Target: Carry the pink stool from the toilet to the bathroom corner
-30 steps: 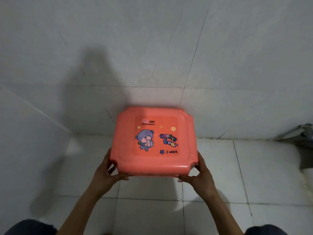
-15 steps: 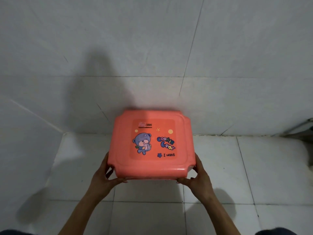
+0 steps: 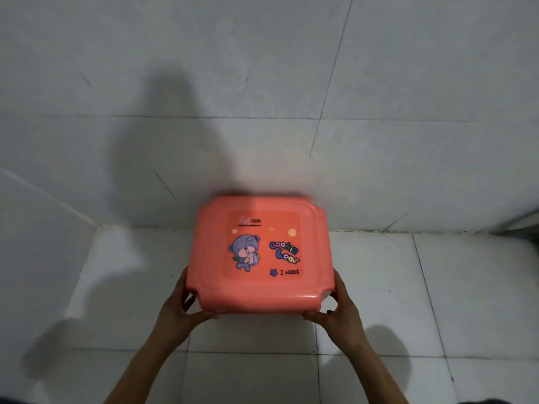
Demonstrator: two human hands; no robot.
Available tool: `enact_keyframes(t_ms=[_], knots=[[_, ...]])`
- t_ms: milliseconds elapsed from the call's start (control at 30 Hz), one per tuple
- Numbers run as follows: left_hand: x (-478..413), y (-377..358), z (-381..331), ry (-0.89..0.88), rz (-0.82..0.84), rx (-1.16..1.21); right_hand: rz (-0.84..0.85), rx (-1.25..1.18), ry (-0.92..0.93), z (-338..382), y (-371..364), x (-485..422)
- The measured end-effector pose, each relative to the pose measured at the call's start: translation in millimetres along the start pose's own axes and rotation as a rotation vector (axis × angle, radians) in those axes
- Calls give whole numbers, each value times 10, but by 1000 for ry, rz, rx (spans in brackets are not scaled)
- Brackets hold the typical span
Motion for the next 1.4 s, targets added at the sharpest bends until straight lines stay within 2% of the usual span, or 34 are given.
enact_keyframes(t_ms=[500,800,1000,1167,1400], knots=[[-29,-207,233,-15,-12,-64,16,-12,-38,-312,-40,-186],[55,-224,243,-19,-41,-229,3,26,-49,-393,-38,-155],[52,-210,287,7,-13,-354,25,102,-44,-317,-33,-130],[85,-210,200,92,26,-397,55,210,-114,-248,41,-48],[96,-151,-406,8,61,-521,-102,254,-41,300,314,134]])
Point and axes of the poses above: each hand's wrist, its own x-axis away from the middle knuckle, its own y-axis out of the back of the hand, z = x × y, the point moved 8 cm from there along -x, towards the middle knuckle, and after that the axes turned 7 degrees about -y, right-handed, at the moved point
